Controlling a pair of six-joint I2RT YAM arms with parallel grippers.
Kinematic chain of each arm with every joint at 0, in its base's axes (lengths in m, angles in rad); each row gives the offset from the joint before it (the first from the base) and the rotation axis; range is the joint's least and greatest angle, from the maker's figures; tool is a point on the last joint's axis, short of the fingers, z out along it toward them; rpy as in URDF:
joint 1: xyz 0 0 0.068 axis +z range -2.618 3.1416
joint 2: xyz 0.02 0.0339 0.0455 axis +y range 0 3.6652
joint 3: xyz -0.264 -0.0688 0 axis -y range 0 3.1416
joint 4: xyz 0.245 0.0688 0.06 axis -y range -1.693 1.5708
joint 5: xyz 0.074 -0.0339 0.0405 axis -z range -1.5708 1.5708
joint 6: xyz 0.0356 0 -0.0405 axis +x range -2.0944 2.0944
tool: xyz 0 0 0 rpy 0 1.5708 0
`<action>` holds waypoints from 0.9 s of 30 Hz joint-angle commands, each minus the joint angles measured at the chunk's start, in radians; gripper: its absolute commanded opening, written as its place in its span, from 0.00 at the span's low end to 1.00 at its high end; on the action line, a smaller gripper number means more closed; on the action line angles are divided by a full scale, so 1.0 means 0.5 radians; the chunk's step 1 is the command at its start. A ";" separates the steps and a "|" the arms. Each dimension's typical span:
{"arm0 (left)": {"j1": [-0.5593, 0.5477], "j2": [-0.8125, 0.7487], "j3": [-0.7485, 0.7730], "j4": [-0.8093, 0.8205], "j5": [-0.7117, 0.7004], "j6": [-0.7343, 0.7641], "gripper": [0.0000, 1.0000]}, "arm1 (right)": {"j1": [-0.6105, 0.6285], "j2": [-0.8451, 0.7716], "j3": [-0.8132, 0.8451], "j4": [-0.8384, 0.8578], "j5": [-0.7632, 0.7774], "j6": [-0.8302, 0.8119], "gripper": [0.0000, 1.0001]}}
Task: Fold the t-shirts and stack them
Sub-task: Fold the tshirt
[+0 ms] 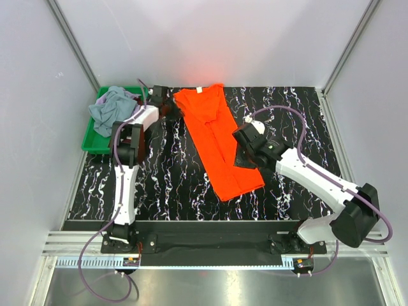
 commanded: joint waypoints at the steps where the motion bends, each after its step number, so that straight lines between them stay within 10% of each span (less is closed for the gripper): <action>1: 0.058 0.007 0.156 -0.216 0.062 0.181 0.23 | -0.014 0.024 0.024 0.050 -0.099 -0.086 0.37; 6: 0.052 -0.369 -0.267 -0.079 0.096 0.249 0.50 | -0.359 -0.065 -0.191 0.117 -0.439 -0.166 0.40; 16: -0.382 -1.449 -1.368 -0.094 -0.268 0.283 0.57 | -0.824 0.088 -0.344 0.182 -0.645 -0.264 0.42; 27: -0.950 -2.156 -2.630 0.698 -0.191 -0.407 0.60 | -1.005 0.325 -0.495 0.375 -0.952 -0.338 0.57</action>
